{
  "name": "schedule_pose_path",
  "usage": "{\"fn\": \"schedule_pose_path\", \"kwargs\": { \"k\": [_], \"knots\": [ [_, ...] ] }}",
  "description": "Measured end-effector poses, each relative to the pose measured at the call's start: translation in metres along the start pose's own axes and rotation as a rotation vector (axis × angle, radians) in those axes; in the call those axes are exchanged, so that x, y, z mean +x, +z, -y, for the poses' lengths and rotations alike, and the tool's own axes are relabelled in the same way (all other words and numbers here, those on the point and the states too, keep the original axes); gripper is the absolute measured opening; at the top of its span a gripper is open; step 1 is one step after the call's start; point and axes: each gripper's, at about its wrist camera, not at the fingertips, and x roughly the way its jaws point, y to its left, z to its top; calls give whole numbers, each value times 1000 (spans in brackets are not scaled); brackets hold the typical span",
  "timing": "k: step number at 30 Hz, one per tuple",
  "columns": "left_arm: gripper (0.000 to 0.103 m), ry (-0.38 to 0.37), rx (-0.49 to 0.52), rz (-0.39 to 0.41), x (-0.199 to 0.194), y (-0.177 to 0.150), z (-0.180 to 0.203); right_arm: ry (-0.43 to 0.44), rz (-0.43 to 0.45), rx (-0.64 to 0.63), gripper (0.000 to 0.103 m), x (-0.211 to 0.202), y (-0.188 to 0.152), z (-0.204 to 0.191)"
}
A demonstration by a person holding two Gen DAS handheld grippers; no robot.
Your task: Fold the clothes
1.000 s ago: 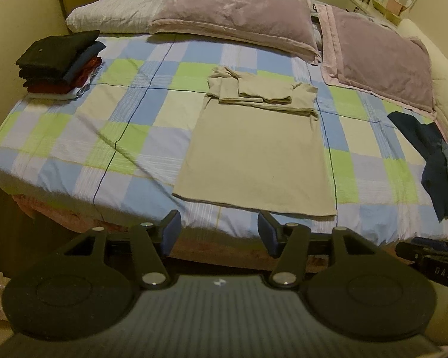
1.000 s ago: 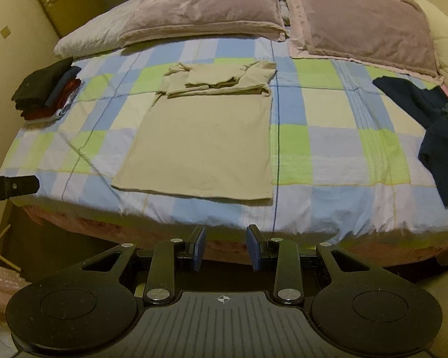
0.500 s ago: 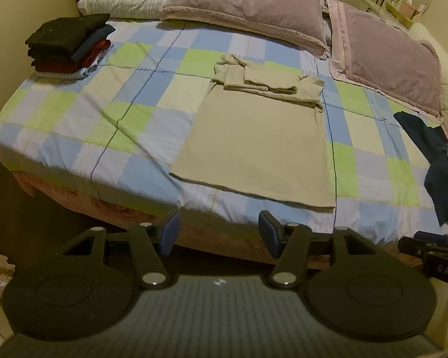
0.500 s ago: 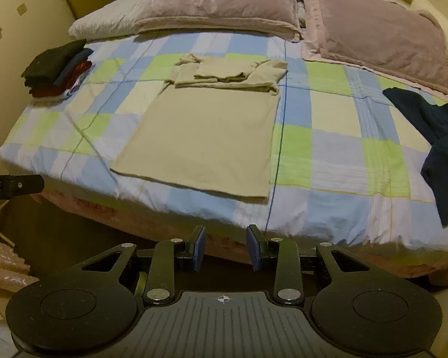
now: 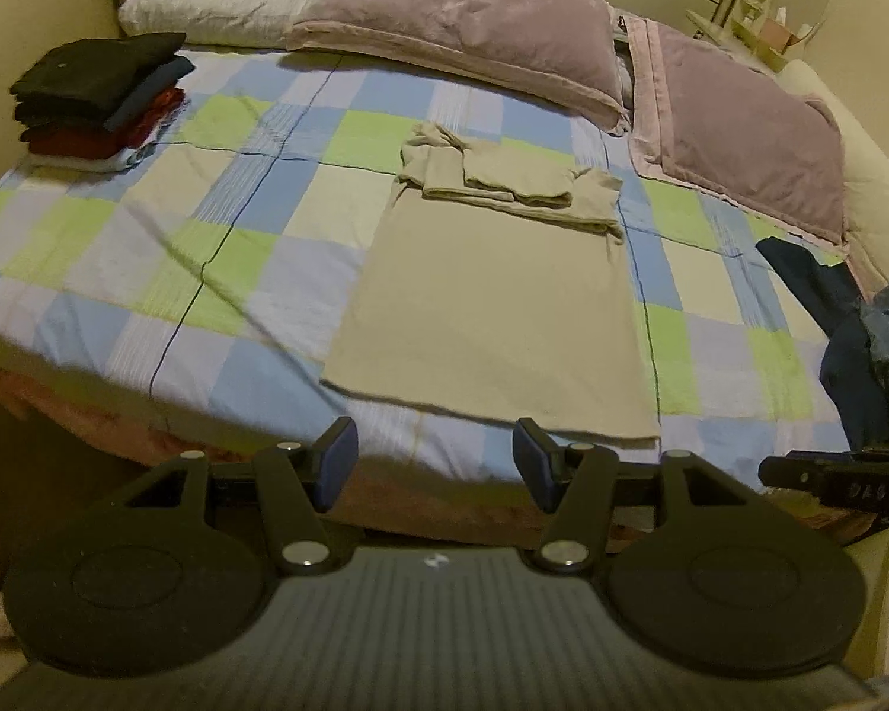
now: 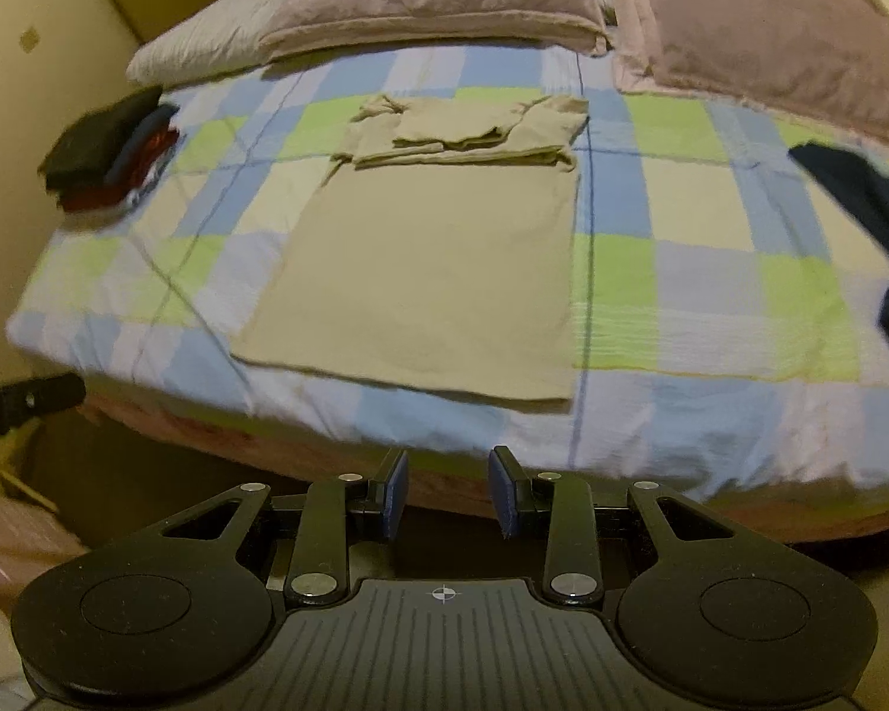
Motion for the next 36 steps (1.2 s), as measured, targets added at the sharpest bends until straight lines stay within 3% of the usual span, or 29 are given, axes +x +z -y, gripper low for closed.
{"fn": "schedule_pose_path", "kwargs": {
  "k": [4,10,13,17,21,26,30,34,36],
  "knots": [
    [50,-70,-4,-56,46,34,-36,57,29,165,34,22,17,31],
    [46,-193,24,-124,117,85,-76,1,14,407,34,61,33,80],
    [45,-237,47,-163,155,96,-90,9,62,518,34,81,35,100],
    [45,-279,17,-187,210,91,-108,55,84,596,34,112,35,117],
    [45,-315,-14,-198,266,81,-123,113,101,555,34,153,32,137],
    [42,-362,-58,-95,323,68,-142,186,247,493,34,199,19,175],
    [41,-434,-59,-7,339,62,-151,253,368,498,34,219,6,207],
    [42,-514,-107,33,332,40,-167,304,393,534,33,229,-17,224],
    [42,-550,-202,12,322,19,-180,344,391,585,33,225,-34,228]
  ]
}}
